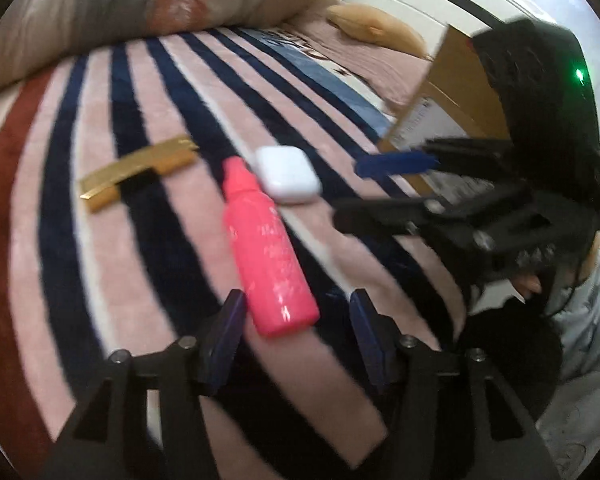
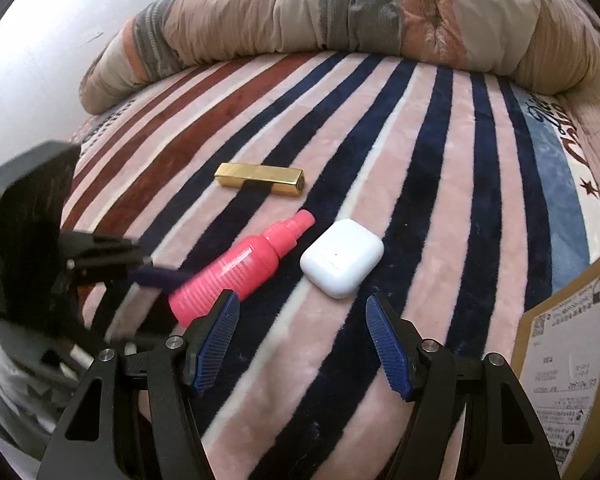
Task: Organize rigid objects
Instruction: 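Grasp the pink spray bottle with the right gripper, then carry the pink spray bottle into the cardboard box and open the right gripper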
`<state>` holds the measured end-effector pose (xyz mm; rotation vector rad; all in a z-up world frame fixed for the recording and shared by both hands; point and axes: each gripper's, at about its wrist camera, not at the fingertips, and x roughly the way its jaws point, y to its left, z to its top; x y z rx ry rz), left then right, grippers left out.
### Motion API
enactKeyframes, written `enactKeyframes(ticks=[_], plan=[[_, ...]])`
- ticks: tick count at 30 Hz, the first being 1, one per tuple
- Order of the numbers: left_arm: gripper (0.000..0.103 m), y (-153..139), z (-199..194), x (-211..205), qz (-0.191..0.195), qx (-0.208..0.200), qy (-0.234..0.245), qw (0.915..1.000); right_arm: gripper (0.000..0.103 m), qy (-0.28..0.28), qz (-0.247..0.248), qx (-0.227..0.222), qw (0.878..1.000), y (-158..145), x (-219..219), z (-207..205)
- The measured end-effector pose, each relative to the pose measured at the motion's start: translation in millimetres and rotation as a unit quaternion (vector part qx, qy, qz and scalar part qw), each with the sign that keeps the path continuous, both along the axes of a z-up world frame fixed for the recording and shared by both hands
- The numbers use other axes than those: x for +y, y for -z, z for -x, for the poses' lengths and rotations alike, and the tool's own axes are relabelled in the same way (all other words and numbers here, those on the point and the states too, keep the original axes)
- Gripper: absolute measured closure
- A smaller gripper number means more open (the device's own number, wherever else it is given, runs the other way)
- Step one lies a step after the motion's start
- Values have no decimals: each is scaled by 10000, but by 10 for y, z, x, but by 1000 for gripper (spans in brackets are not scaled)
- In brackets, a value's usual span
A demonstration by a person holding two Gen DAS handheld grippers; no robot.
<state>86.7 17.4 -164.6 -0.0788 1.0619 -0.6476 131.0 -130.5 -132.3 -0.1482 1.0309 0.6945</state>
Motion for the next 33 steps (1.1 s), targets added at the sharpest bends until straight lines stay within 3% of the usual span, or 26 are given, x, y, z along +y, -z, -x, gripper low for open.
enactKeyframes(ticks=[3, 14, 16, 19, 22, 23, 24, 28, 33], plan=[[54, -24, 7, 44, 76, 7, -67, 9999, 40, 100, -76, 55, 9999, 3, -37, -12], [53, -201, 73, 726, -330, -251, -979, 9943, 40, -261, -816, 1594, 9835, 386, 399, -294], [53, -188, 41, 774, -278, -247, -1076, 9935, 40, -300, -649, 1412, 9874, 405, 520, -303], [53, -180, -36, 781, -132, -238, -1215, 9922, 49, -501, -262, 984, 9935, 402, 675, -219], [53, -197, -69, 752, 40, -253, -1180, 9927, 64, -683, -65, 690, 9953, 347, 736, -115], [53, -207, -83, 727, 145, -244, -1150, 9930, 73, -776, -29, 566, 9954, 309, 756, -65], [53, -214, -96, 710, 241, -235, -1109, 9933, 75, -864, -7, 480, 9951, 276, 749, -16], [53, -300, -98, 630, 547, -276, -910, 9940, 76, -1123, 14, -49, 9937, 139, 769, 210], [53, -625, -27, 506, 959, -499, -715, 9916, 76, -1150, -386, -718, 9900, -258, 623, 479]])
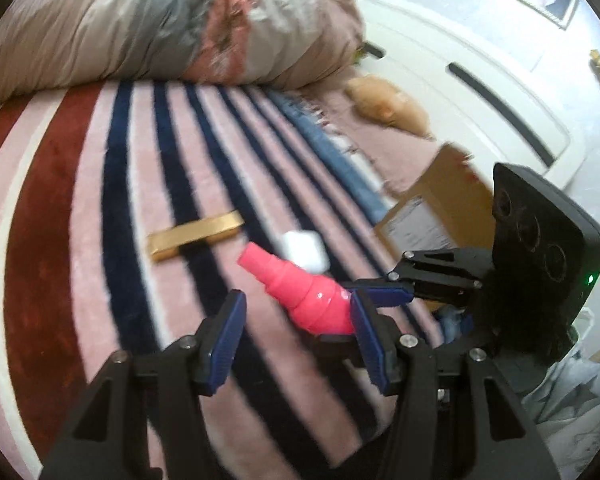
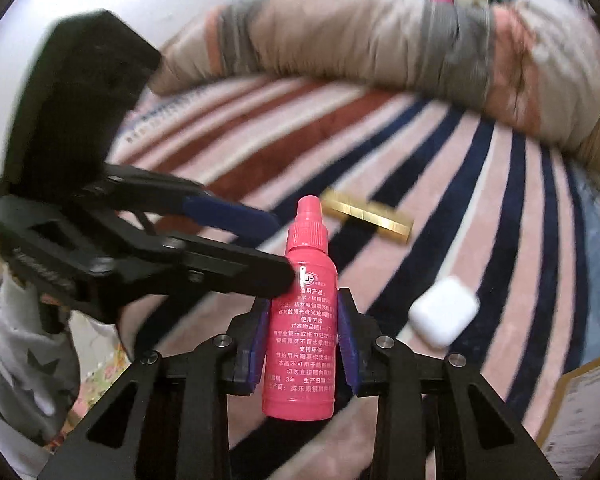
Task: Organize rigid objects
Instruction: 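Carry the pink spray bottle into the cardboard box and open the right gripper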
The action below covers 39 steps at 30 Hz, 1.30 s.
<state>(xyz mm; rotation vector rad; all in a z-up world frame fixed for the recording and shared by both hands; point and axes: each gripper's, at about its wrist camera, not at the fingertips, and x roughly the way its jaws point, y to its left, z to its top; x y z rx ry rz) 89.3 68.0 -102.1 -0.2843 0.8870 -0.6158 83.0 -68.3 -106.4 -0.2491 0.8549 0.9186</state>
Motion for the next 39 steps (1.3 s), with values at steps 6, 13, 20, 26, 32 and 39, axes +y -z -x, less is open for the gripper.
enactKeyframes(ticks=[6, 13, 20, 26, 32, 39], plan=[[54, -675, 217, -366, 79, -694, 189, 9974, 76, 35, -588, -758, 9954, -585, -310, 375], [79, -1440, 498, -1019, -167, -1691, 439, 9845, 76, 423, -950, -1460, 9838, -1168, -979, 690], [84, -1776, 498, -2060, -493, -2101, 1094, 9703, 76, 1129, -1271, -1523, 9736, -1397, -1949, 707], [83, -1639, 276, -2694, -631, -1860, 1437, 9699, 76, 1665, -1157, -1272, 9709, -1270, -2539, 536], [83, -1263, -20, -3081, -888, -1350, 1646, 9730, 76, 1817, -752, -905, 9763, -933, -2779, 367], [73, -945, -203, -3165, -1109, -929, 1668, 9753, 76, 1868, -511, -401, 9802, -614, -2837, 133]])
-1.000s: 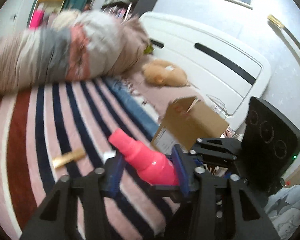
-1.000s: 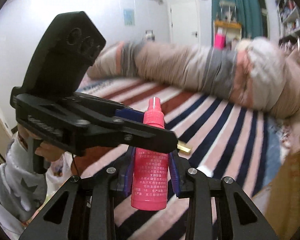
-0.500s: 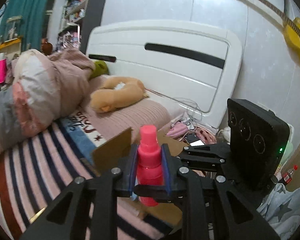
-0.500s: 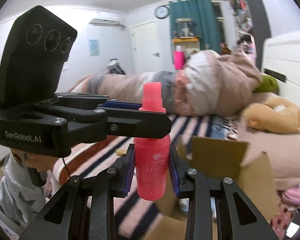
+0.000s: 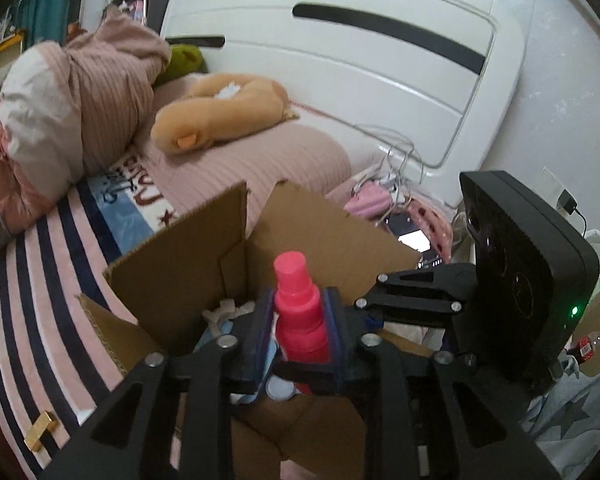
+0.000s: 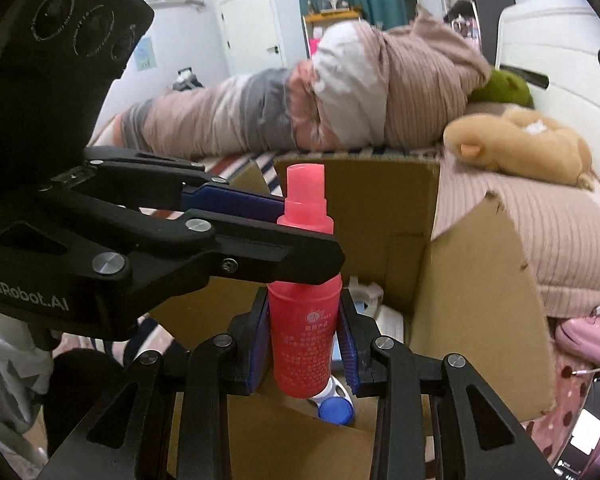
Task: Organize rigid objects
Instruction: 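Carry the pink spray bottle into the cardboard box and open the right gripper, then grasp the gold bar with the left gripper while the right grasps the white earbuds case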
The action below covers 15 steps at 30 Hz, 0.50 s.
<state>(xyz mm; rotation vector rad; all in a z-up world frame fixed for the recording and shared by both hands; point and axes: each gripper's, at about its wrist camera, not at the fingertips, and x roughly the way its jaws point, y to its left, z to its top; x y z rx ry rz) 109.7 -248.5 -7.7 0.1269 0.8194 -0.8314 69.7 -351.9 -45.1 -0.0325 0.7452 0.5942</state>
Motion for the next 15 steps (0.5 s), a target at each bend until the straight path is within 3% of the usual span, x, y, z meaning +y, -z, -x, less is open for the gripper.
enactKeyframes(ticks=[1, 4, 7, 15], plan=[[66, 9, -2, 16, 5, 4, -40, 10000, 76, 31, 7, 59, 10000, 19, -9, -1], [62, -10, -11, 96, 74, 3, -111, 9999, 73, 94, 52, 142, 9998, 38, -10, -51], [51, -114, 29, 230, 216, -82, -215, 9995, 63, 134, 18, 123, 9998, -10, -22, -19], [44, -477, 319, 956, 331, -633, -779, 9944, 50, 309, -127, -432, 9985, -398, 101, 136]])
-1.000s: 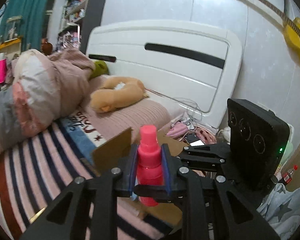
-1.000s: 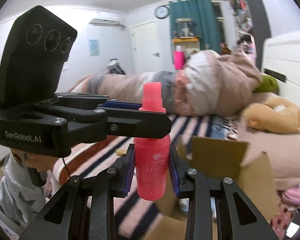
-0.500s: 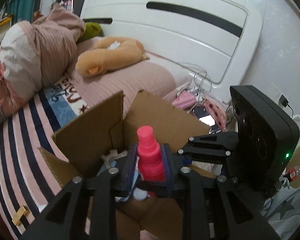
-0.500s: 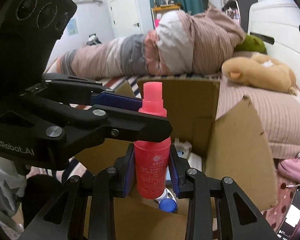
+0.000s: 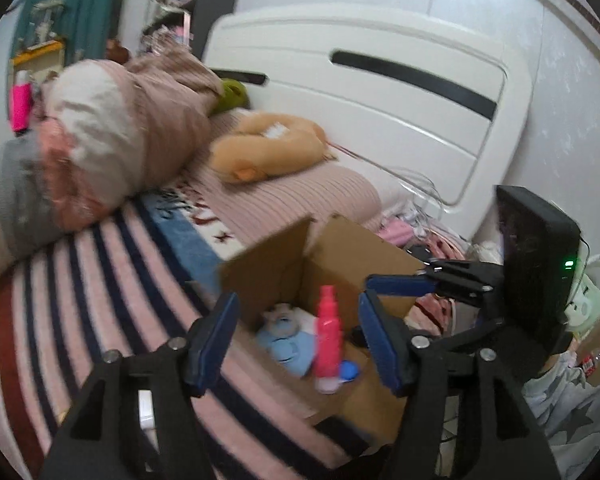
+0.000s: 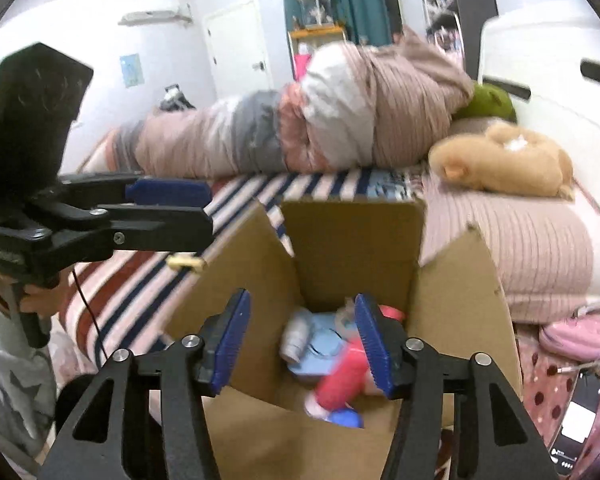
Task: Organize rigid objects
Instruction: 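Grasp the gold bar with the left gripper while the right grasps the white earbuds case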
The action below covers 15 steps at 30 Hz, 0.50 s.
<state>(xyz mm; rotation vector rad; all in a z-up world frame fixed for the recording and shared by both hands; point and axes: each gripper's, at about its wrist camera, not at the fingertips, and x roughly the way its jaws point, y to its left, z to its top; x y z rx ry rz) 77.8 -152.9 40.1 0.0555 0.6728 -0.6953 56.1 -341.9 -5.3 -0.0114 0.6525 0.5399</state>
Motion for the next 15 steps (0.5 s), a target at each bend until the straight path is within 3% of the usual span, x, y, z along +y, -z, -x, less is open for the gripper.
enactKeyframes(ticks=[3, 7, 9, 15], plan=[[44, -72, 79, 375, -15, -81, -363, 9993, 46, -197, -49, -272, 9994, -165, 222, 153], [44, -52, 178, 912, -250, -260, -1007, 9943, 45, -672, -183, -289, 9972, -278, 617, 266], [43, 69, 201, 1219, -365, -243, -1336, 9901, 45, -911, -131, -250, 9954, -277, 894, 287], [43, 647, 27, 1855, -520, 128, -1671, 9845, 45, -1465, 215, -2, 9890, -21, 1681, 229]])
